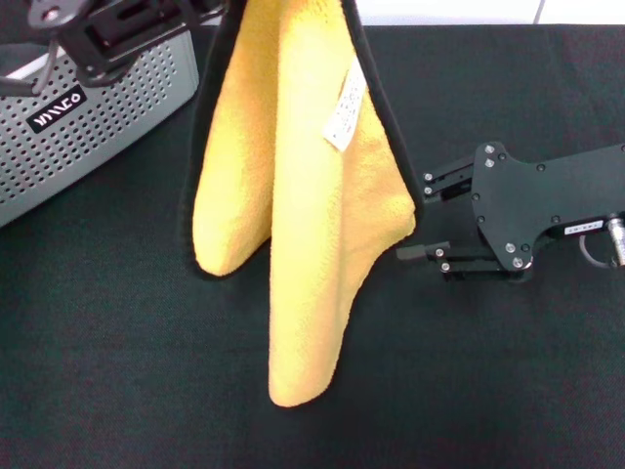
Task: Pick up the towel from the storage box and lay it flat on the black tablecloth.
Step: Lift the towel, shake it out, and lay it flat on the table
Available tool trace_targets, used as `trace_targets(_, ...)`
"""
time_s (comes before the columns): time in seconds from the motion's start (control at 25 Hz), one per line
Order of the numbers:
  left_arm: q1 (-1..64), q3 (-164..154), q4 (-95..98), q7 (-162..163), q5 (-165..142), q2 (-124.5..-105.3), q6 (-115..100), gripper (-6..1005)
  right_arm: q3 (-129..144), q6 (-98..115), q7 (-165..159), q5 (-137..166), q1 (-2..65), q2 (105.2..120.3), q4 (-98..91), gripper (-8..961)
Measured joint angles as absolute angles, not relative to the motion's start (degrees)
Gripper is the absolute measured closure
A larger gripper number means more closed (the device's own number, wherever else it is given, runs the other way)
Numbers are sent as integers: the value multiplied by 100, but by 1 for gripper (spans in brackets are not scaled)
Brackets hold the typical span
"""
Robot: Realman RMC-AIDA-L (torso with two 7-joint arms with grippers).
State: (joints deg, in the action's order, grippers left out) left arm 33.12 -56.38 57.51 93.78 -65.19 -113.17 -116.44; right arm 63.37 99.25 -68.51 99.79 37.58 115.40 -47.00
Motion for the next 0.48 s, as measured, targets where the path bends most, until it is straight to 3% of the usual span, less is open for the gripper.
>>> trace_targets(0.48,3260,-5563,5751,9335,-6506,-11311,-11628,993,6287,9968,-6918,10093,3676,11516,-4740,590)
